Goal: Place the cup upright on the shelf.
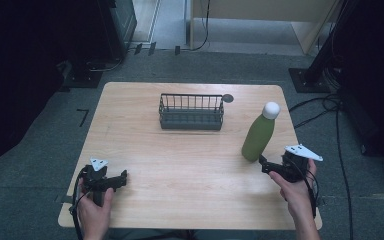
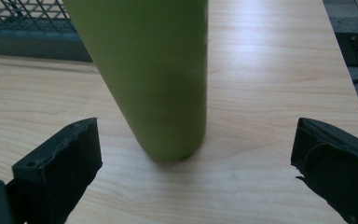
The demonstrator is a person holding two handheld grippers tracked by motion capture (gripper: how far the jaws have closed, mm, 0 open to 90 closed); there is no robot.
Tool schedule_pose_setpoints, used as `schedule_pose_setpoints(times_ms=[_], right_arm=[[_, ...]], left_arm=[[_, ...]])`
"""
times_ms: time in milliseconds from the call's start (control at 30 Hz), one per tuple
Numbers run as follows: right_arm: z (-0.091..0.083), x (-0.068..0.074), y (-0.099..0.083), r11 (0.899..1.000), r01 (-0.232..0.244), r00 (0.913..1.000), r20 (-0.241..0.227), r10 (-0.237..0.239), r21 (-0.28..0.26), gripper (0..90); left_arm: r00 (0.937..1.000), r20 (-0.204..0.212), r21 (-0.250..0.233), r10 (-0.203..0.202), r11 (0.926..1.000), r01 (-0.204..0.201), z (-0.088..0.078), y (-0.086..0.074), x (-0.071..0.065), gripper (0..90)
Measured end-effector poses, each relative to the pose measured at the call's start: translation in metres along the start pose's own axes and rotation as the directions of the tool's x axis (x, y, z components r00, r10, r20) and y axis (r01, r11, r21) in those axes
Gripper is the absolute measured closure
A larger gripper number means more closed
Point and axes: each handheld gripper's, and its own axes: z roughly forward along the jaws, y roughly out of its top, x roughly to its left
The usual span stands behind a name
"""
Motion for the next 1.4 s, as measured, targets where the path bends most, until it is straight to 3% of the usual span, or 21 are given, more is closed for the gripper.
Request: schedule_pose_setpoints(times_ms=[967,1400], right_arm=[[0.029,0.029,0.039,0.996,-0.013,0.9999,0.001,0.013,-0.09,17.7],[0.044,0.027,0.041,0.995,-0.047,0.9989,-0.005,0.046,-0.093,15.2]], left_arm=[[1.0,0.0,0.0,0.0,1.0,0.0,0.0,0.0,0.0,0.0],[1.0,0.0,0.0,0.0,1.0,0.0,0.0,0.0,0.0,0.0]])
